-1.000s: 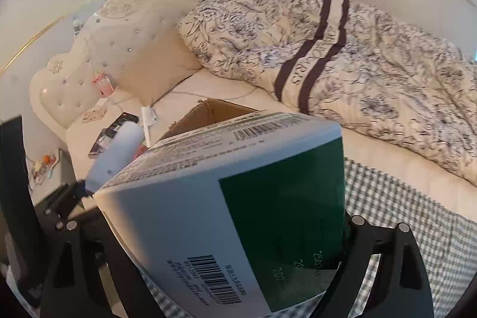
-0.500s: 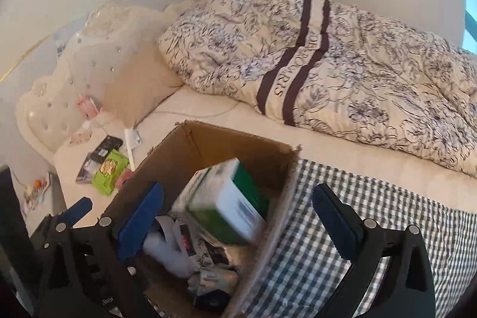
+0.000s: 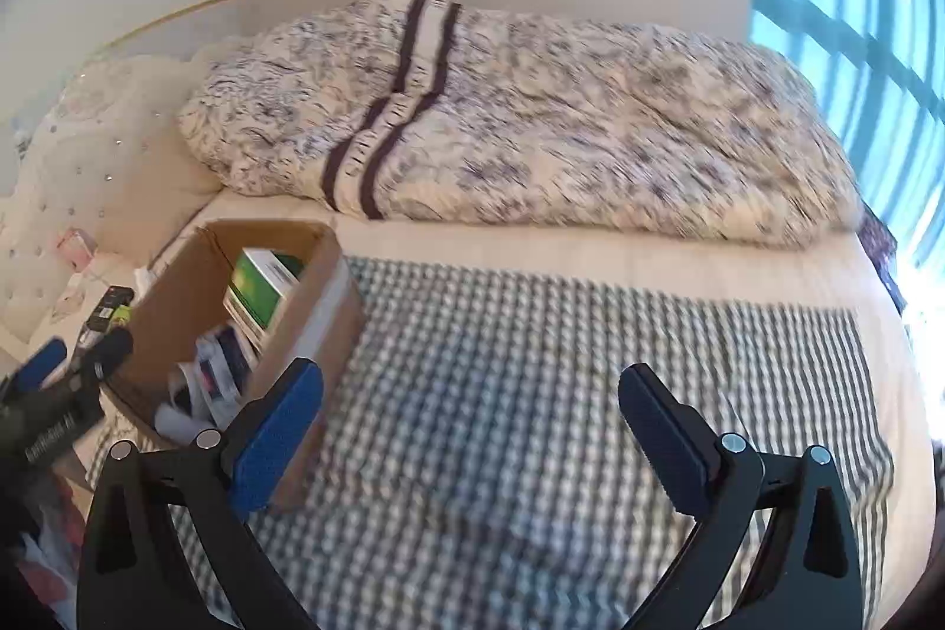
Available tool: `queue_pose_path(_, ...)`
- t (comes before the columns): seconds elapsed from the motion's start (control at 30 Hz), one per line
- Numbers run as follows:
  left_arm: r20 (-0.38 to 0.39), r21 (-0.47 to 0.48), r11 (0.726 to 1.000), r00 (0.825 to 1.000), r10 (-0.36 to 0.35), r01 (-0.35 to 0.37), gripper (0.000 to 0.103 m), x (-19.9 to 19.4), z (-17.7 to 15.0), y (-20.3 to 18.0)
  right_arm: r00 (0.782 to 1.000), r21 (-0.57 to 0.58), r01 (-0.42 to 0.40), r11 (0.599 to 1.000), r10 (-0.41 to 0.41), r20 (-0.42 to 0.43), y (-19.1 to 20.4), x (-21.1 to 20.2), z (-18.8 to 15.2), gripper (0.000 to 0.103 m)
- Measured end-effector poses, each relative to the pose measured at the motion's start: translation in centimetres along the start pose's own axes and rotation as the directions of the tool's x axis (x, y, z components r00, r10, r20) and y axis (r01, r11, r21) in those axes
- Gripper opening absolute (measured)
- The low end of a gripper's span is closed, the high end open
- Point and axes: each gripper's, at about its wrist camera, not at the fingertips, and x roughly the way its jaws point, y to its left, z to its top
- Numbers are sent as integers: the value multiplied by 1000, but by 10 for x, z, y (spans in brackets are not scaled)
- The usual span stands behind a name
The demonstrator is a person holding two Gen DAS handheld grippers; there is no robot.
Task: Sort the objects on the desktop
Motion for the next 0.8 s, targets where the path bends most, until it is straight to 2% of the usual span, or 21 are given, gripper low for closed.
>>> queue_pose_path(0.17, -3, 53, 997, 998, -62, 62, 103, -9, -17, -37, 998, 93, 64, 994, -62, -29, -30, -13, -39, 101)
queue_pose_path(0.37, -20, 98, 992, 997, -74, 75, 103, -17, -35, -57, 994, 127, 88, 988, -78, -83, -51, -16, -64, 101)
queue_pose_path(0.53, -13, 103, 993, 999, -51, 52, 103, -24, -35, -56, 992, 128, 105, 986, -95, -86, -50, -19, -63, 101)
queue_pose_path(0.73, -30, 94, 996, 1000, 9, -6, 103, -20, -33, -46, 992, 98, 87, 991, -77, -98, -37, -12, -63, 101)
queue_pose_path(0.8, -30, 86, 996, 1000, 8, -5, 103, -18, -34, -43, 992, 91, 85, 992, -75, -105, -35, -10, -64, 101)
